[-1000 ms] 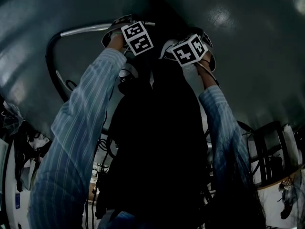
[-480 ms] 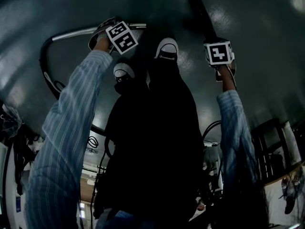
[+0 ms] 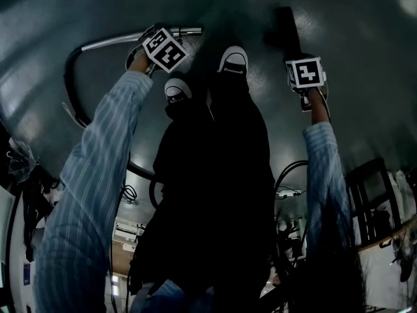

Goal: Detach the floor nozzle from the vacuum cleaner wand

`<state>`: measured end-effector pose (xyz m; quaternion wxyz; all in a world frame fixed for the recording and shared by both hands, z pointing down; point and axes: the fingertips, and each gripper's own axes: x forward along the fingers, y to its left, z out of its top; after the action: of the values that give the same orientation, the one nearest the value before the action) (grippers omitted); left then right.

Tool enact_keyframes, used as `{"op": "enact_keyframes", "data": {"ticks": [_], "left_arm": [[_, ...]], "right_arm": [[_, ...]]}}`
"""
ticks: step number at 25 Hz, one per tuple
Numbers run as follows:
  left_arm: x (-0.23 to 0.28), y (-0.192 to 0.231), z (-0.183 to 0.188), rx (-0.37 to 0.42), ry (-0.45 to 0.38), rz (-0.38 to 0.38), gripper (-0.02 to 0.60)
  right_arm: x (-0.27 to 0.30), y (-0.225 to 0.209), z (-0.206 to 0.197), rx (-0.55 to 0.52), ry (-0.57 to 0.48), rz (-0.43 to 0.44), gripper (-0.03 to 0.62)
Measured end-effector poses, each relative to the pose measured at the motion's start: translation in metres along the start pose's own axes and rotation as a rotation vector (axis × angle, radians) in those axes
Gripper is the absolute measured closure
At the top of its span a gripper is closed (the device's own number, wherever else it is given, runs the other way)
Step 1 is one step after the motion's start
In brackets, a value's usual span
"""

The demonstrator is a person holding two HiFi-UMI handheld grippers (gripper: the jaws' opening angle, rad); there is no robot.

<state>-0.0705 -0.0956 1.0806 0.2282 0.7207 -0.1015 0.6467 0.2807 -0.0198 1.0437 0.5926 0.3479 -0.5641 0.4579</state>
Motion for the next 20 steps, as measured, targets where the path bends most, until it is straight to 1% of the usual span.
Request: {"op": "enact_keyframes", "data": {"ticks": [2, 4, 6, 9, 11, 13, 14, 16, 17, 19, 20], "left_arm": [[-0.028, 0.001, 0.005, -0.059, -0.039, -0.008, 0.371], [-0.056, -0.005, 0.014, -0.111, -0.069, -0.013, 0.371], [-0.095, -0.021, 0.025, -0.156, -0.099, -0.016, 0.371], [-0.175, -0.041, 0.026, -0.232, -0.169, -0.021, 0.371], [-0.216, -0.041, 0.027, -0.302, -0.231, -0.013, 0.371], [-0.237, -0.04, 0.035, -0.367, -0.276, -0.019, 0.371], [-0.245, -0.04, 0.038, -0.386, -0.29, -0.024, 0.371], [-0.265, -0.045, 0.042, -0.396, -0.306, -0.031, 0.371], [-0.278, -0.051, 0.042, -0.395, -0.306, -0.035, 0.371], [-0.305, -0.067, 0.04, -0.39, -0.314, -0.037, 0.371], [-0.32, -0.073, 0.039, -0.393, -0.329, -0.035, 0.371]], "right_arm": [[-0.023, 0.009, 0.011, 0.035, -0.029, 0.012, 0.365], [-0.054, 0.004, 0.018, 0.072, -0.086, -0.02, 0.367], [-0.099, -0.002, 0.022, 0.121, -0.169, -0.051, 0.367], [-0.176, 0.022, 0.022, 0.191, -0.26, -0.026, 0.367], [-0.21, 0.036, 0.029, 0.219, -0.307, -0.04, 0.367], [-0.229, 0.04, 0.033, 0.261, -0.342, -0.057, 0.368], [-0.237, 0.043, 0.035, 0.295, -0.363, -0.049, 0.37], [-0.261, 0.053, 0.037, 0.385, -0.411, -0.018, 0.38], [-0.276, 0.059, 0.034, 0.436, -0.431, -0.016, 0.407], [-0.312, 0.069, 0.023, 0.529, -0.465, -0.039, 0.502], [-0.329, 0.076, 0.019, 0.56, -0.488, -0.043, 0.523]]}}
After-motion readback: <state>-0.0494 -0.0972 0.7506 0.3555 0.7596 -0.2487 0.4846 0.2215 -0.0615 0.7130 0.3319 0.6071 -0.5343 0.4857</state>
